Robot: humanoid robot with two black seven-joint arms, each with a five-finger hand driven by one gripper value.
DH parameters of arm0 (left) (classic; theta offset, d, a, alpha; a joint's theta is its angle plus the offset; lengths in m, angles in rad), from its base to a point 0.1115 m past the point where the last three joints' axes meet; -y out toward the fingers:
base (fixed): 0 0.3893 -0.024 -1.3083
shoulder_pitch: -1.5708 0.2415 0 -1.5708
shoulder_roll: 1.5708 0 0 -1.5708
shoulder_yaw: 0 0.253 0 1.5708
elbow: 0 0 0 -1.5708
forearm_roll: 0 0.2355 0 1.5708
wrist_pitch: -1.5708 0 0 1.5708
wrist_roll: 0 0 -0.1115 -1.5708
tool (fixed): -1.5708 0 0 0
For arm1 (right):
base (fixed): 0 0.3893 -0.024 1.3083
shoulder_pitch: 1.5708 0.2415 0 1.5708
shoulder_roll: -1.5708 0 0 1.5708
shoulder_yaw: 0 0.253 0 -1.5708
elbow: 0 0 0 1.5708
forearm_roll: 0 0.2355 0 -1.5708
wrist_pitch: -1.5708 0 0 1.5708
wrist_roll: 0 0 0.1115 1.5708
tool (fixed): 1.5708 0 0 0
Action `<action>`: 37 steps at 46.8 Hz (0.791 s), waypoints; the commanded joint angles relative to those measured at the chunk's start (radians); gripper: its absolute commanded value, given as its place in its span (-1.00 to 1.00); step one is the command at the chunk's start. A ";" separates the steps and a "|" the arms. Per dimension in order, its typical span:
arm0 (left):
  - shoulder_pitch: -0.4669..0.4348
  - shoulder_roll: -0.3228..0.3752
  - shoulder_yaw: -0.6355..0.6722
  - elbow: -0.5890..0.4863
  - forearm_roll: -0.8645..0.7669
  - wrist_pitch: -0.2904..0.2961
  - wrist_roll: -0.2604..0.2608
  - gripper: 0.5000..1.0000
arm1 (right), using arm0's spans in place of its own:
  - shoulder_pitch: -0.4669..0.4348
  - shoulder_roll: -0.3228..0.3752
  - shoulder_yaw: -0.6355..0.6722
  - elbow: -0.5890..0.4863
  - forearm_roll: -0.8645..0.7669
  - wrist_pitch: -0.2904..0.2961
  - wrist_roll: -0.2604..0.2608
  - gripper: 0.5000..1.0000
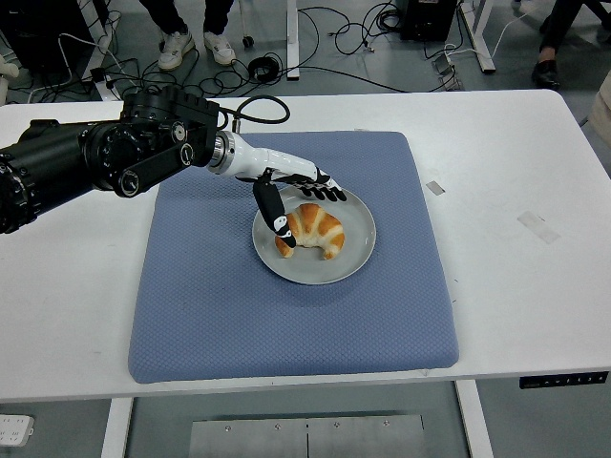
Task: Place the bread on the table
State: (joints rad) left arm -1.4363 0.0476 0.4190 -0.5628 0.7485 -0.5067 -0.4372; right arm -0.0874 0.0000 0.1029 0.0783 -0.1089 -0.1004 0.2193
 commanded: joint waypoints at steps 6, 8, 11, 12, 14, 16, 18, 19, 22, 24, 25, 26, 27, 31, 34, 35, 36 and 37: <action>0.025 -0.005 -0.003 0.000 -0.001 0.023 -0.001 0.77 | 0.001 0.000 0.000 0.000 0.000 -0.001 0.000 1.00; 0.031 -0.005 -0.003 0.000 -0.001 0.033 -0.001 0.77 | 0.001 0.000 0.000 0.000 0.000 -0.001 0.000 1.00; 0.036 -0.006 -0.005 0.000 -0.003 0.042 -0.001 0.77 | 0.001 0.000 0.000 -0.002 0.000 -0.001 0.000 1.00; 0.036 -0.006 -0.005 0.000 -0.003 0.043 -0.001 0.77 | 0.001 0.000 0.000 -0.002 0.000 -0.001 0.000 1.00; 0.037 -0.008 -0.005 0.000 -0.003 0.046 -0.001 0.76 | 0.001 0.000 0.000 -0.002 0.000 -0.001 0.000 1.00; 0.036 -0.009 -0.005 0.000 -0.006 0.046 -0.003 0.74 | 0.001 0.000 0.000 -0.002 0.000 -0.001 0.000 1.00; 0.036 -0.011 -0.005 0.000 -0.006 0.046 -0.003 0.70 | 0.001 0.000 0.000 -0.002 0.000 -0.001 0.000 1.00; 0.036 -0.011 -0.005 0.000 -0.006 0.046 -0.003 0.68 | 0.001 0.000 0.000 -0.002 0.000 -0.001 0.000 1.00; 0.034 -0.011 -0.006 0.000 -0.006 0.050 -0.003 0.59 | 0.001 0.000 0.000 -0.002 0.000 -0.001 0.000 1.00; 0.034 -0.012 -0.006 0.000 -0.008 0.051 -0.003 0.48 | 0.001 0.000 0.000 -0.002 0.000 -0.001 0.000 1.00; 0.034 -0.011 -0.005 0.000 -0.006 0.051 -0.003 0.45 | 0.001 0.000 0.000 -0.002 0.000 -0.001 0.000 1.00; 0.034 -0.011 -0.005 0.000 -0.008 0.051 -0.003 0.43 | 0.001 0.000 0.000 -0.002 0.000 -0.001 -0.001 1.00; 0.034 -0.012 -0.005 0.000 -0.008 0.051 -0.003 0.42 | 0.001 0.000 0.000 -0.002 0.000 -0.001 0.000 1.00; 0.036 -0.012 -0.006 0.000 -0.009 0.053 -0.003 0.37 | 0.001 0.000 0.000 -0.002 0.000 -0.001 0.000 1.00; 0.040 -0.012 -0.005 0.000 -0.011 0.060 -0.003 0.37 | 0.001 0.000 0.000 -0.003 0.000 -0.001 0.000 1.00; 0.043 -0.012 -0.005 0.000 -0.011 0.063 -0.003 0.37 | 0.001 0.000 0.000 -0.003 -0.002 -0.001 0.000 1.00; 0.046 -0.012 -0.006 0.000 -0.011 0.066 -0.003 0.37 | 0.001 0.000 -0.002 -0.003 0.000 -0.001 0.000 1.00; 0.048 -0.012 -0.006 0.000 -0.011 0.069 -0.003 0.37 | 0.001 0.000 0.000 -0.003 0.000 -0.001 0.000 1.00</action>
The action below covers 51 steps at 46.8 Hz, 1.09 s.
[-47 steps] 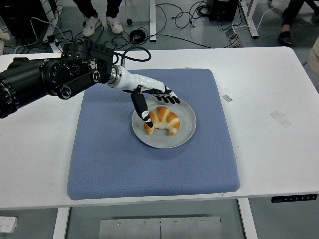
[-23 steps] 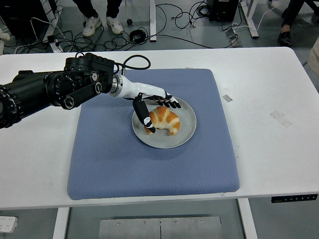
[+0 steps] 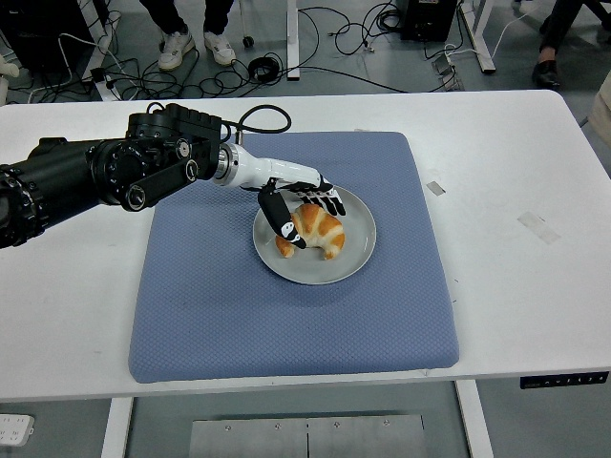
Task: Place the bread on the table
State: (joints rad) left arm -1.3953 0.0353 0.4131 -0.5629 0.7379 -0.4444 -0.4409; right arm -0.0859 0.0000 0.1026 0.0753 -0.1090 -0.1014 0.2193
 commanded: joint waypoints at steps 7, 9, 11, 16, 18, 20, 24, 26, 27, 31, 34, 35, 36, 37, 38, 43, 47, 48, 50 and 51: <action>0.018 0.000 0.000 0.000 0.000 0.010 -0.001 0.37 | 0.000 0.000 -0.001 0.000 0.000 0.000 0.000 1.00; 0.021 0.000 0.000 0.000 0.000 0.012 -0.001 0.36 | 0.000 0.000 -0.001 0.000 0.000 0.000 0.000 1.00; 0.021 0.000 0.000 0.000 0.000 0.010 -0.001 0.31 | -0.002 0.000 -0.001 -0.003 0.000 0.000 0.000 1.00; 0.021 0.000 0.000 0.000 0.000 0.012 -0.001 0.03 | -0.002 0.000 -0.001 -0.005 0.000 0.000 -0.001 1.00; 0.019 0.000 0.000 0.000 0.000 0.012 -0.001 -0.07 | -0.002 0.000 -0.001 -0.005 0.000 -0.001 0.000 1.00; 0.018 0.000 0.000 0.000 0.000 0.012 -0.001 -0.17 | -0.002 0.000 0.000 -0.005 0.000 0.000 0.000 1.00; 0.016 0.002 0.000 0.000 -0.002 0.012 -0.001 -0.32 | 0.000 0.000 0.000 -0.005 0.000 0.000 0.000 1.00; 0.016 0.002 0.000 0.000 -0.002 0.012 -0.001 -0.40 | -0.002 0.000 0.000 -0.005 0.000 -0.001 -0.001 1.00; 0.016 0.002 0.000 0.000 -0.002 0.012 -0.001 -0.44 | 0.000 0.000 0.000 -0.003 0.000 0.000 0.000 1.00; 0.016 0.003 0.000 0.000 -0.002 0.012 -0.002 -0.55 | 0.000 0.000 0.000 -0.003 0.000 0.000 0.000 1.00; 0.016 0.005 -0.002 0.000 -0.003 0.012 -0.002 -0.63 | -0.002 0.000 0.000 -0.002 0.000 0.000 0.000 1.00; 0.016 0.006 -0.002 0.000 -0.003 0.012 -0.002 -0.63 | 0.000 0.000 0.000 -0.002 0.000 0.000 0.000 1.00; 0.016 0.006 -0.002 0.000 -0.003 0.012 -0.002 -0.64 | 0.000 0.000 0.000 -0.002 0.000 0.000 0.000 1.00; 0.015 0.008 -0.004 0.000 -0.003 0.010 -0.002 -0.64 | -0.002 0.000 0.000 -0.002 0.000 0.000 0.000 1.00; 0.015 0.008 -0.005 0.000 -0.003 0.012 -0.002 -0.64 | -0.002 0.000 0.000 -0.002 0.000 0.000 0.000 1.00; 0.007 0.012 -0.026 0.000 -0.005 0.010 -0.002 -0.63 | 0.000 0.000 0.000 0.000 0.000 0.000 -0.001 1.00; 0.002 0.017 -0.056 0.000 -0.006 0.010 -0.004 -0.63 | -0.002 0.000 0.000 0.000 0.000 0.000 0.000 1.00; -0.001 0.018 -0.065 0.000 -0.006 0.010 -0.004 -0.63 | -0.002 0.000 0.000 0.000 0.000 0.000 -0.001 1.00; -0.005 0.023 -0.083 0.000 -0.006 0.010 -0.004 -0.63 | -0.002 0.000 0.000 0.000 0.000 0.000 0.000 1.00; -0.007 0.029 -0.091 0.000 -0.006 0.010 -0.004 -0.63 | 0.000 0.000 0.000 0.000 0.000 0.000 0.000 1.00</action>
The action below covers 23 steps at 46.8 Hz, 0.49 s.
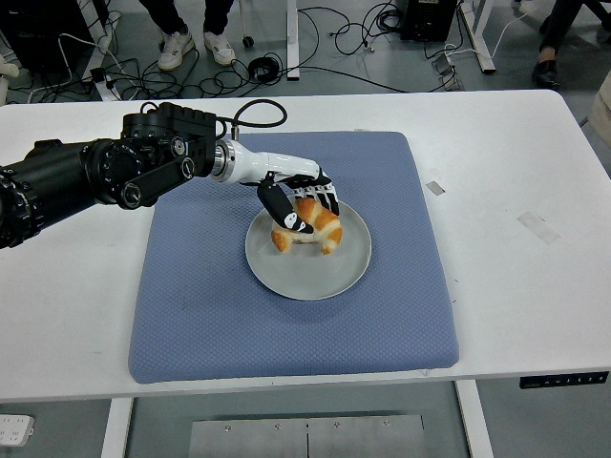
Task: Place the bread on the table
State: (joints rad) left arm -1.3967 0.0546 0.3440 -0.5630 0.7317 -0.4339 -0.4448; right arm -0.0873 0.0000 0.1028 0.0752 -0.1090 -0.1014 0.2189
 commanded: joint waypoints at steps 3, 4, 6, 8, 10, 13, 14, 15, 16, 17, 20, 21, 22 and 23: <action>-0.008 0.030 -0.036 0.002 0.000 0.000 0.000 -0.62 | 0.001 0.000 0.000 0.000 0.000 0.000 0.000 1.00; -0.008 0.034 -0.039 0.000 0.000 0.000 0.000 -0.62 | 0.000 0.000 0.000 0.000 0.000 0.000 0.000 1.00; -0.010 0.047 -0.040 0.002 0.000 0.000 0.000 -0.62 | 0.000 0.000 0.000 0.000 0.000 0.000 0.000 1.00; -0.010 0.059 -0.043 0.002 -0.002 0.000 0.000 -0.62 | 0.000 0.000 0.000 0.000 0.000 0.000 0.000 1.00; -0.008 0.074 -0.051 0.003 0.000 0.000 0.000 -0.62 | 0.000 0.000 0.000 0.000 -0.001 0.000 -0.001 1.00; -0.007 0.102 -0.053 0.003 -0.002 0.000 0.000 -0.61 | 0.000 0.000 0.000 0.000 0.000 0.000 -0.001 1.00; -0.005 0.111 -0.053 0.003 0.000 0.000 0.000 -0.61 | 0.000 0.000 0.000 0.000 0.000 0.000 0.000 1.00; -0.005 0.119 -0.053 0.003 -0.002 0.000 0.000 -0.61 | 0.000 0.000 0.000 0.000 0.000 0.000 0.000 1.00; -0.005 0.126 -0.056 0.003 -0.002 0.000 0.000 -0.61 | 0.000 0.000 0.000 0.000 -0.001 0.000 0.000 1.00; -0.004 0.134 -0.062 0.005 -0.002 0.001 0.000 -0.61 | 0.000 0.000 0.000 0.000 0.000 0.000 0.000 1.00; 0.002 0.159 -0.076 0.008 -0.002 0.000 0.000 -0.60 | 0.000 0.000 0.000 0.000 0.000 0.000 -0.001 1.00; 0.004 0.166 -0.079 0.011 -0.002 0.000 0.000 -0.60 | 0.000 0.000 0.000 0.000 0.000 0.000 0.000 1.00; 0.005 0.172 -0.079 0.012 0.000 0.000 0.000 -0.60 | 0.000 0.000 0.000 0.000 -0.001 0.000 0.000 1.00; 0.007 0.180 -0.080 0.012 -0.002 0.000 0.000 -0.60 | 0.000 0.000 0.000 0.000 0.000 0.000 0.000 1.00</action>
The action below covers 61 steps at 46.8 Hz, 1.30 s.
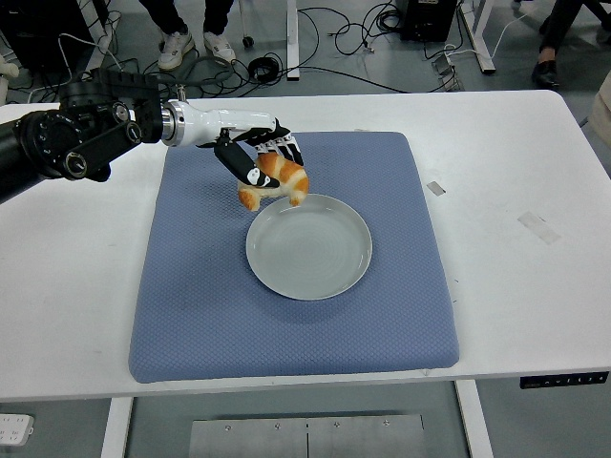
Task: Place the bread on the table
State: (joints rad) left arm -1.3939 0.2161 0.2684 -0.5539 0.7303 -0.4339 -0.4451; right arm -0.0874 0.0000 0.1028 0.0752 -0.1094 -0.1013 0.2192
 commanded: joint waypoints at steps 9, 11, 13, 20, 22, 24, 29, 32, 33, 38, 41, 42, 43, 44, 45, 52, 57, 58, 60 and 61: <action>0.027 0.074 -0.008 0.008 0.000 0.001 -0.001 -0.58 | 0.000 0.000 0.000 0.001 0.000 0.000 0.000 1.00; 0.032 0.080 -0.008 0.008 0.000 0.001 -0.001 -0.57 | 0.000 0.000 0.000 0.001 0.000 0.000 0.000 1.00; 0.039 0.085 -0.011 0.008 0.000 0.003 -0.001 -0.57 | 0.000 0.000 0.001 0.001 0.000 0.000 0.000 1.00; 0.058 0.109 -0.018 0.008 0.000 0.011 -0.001 -0.52 | 0.000 0.000 0.000 0.001 0.000 0.000 0.000 1.00; 0.065 0.109 -0.018 0.008 0.000 0.012 0.000 -0.49 | 0.000 0.000 0.000 0.001 0.000 0.000 0.000 1.00; 0.072 0.111 -0.018 0.009 0.000 0.014 0.000 -0.49 | 0.000 0.000 0.000 0.001 0.000 0.000 -0.001 1.00; 0.090 0.115 -0.017 0.012 0.001 0.023 0.000 -0.48 | 0.000 0.000 0.000 0.001 0.000 0.000 0.000 1.00; 0.102 0.115 -0.017 0.023 0.001 0.027 0.000 -0.46 | 0.000 0.000 0.000 0.001 0.000 0.000 0.000 1.00; 0.107 0.114 -0.017 0.028 0.001 0.027 0.000 -0.46 | 0.000 0.000 0.000 0.001 -0.001 0.000 -0.001 1.00; 0.124 0.112 -0.017 0.049 0.001 0.027 -0.001 -0.44 | 0.000 0.000 0.000 0.001 0.000 0.000 0.000 1.00; 0.133 0.112 -0.017 0.052 0.001 0.029 -0.001 -0.42 | 0.000 0.000 0.000 0.001 0.000 0.000 0.000 1.00; 0.134 0.111 -0.017 0.052 0.001 0.027 -0.001 -0.42 | 0.000 0.000 0.000 0.001 0.000 0.000 0.000 1.00; 0.134 0.111 -0.017 0.052 0.001 0.027 -0.001 -0.42 | 0.000 0.000 0.000 0.001 -0.001 0.000 0.000 1.00; 0.134 0.111 -0.017 0.052 0.001 0.029 0.000 -0.42 | 0.000 0.000 0.000 0.001 0.000 0.000 0.000 1.00; 0.134 0.109 -0.017 0.052 0.001 0.029 -0.001 -0.42 | 0.000 0.000 0.000 0.001 0.000 0.000 0.000 1.00; 0.142 0.106 -0.017 0.054 0.001 0.030 0.000 -0.38 | 0.000 0.000 0.000 0.001 0.000 0.000 0.000 1.00; 0.150 0.106 -0.017 0.054 0.001 0.035 0.000 -0.35 | 0.000 0.000 0.000 0.001 0.000 0.000 0.000 1.00; 0.150 0.106 -0.017 0.054 0.001 0.035 0.000 -0.34 | 0.000 0.000 0.000 0.001 0.000 0.000 0.000 1.00; 0.154 0.105 -0.017 0.054 0.001 0.037 0.000 -0.34 | 0.000 0.000 0.000 0.001 0.000 0.000 0.000 1.00; 0.154 0.105 -0.017 0.054 0.001 0.037 0.000 -0.32 | 0.000 0.000 0.000 0.001 0.000 0.000 0.000 1.00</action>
State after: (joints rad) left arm -1.2430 0.3216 0.2516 -0.5002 0.7317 -0.3978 -0.4455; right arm -0.0869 0.0000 0.1029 0.0767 -0.1090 -0.1014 0.2192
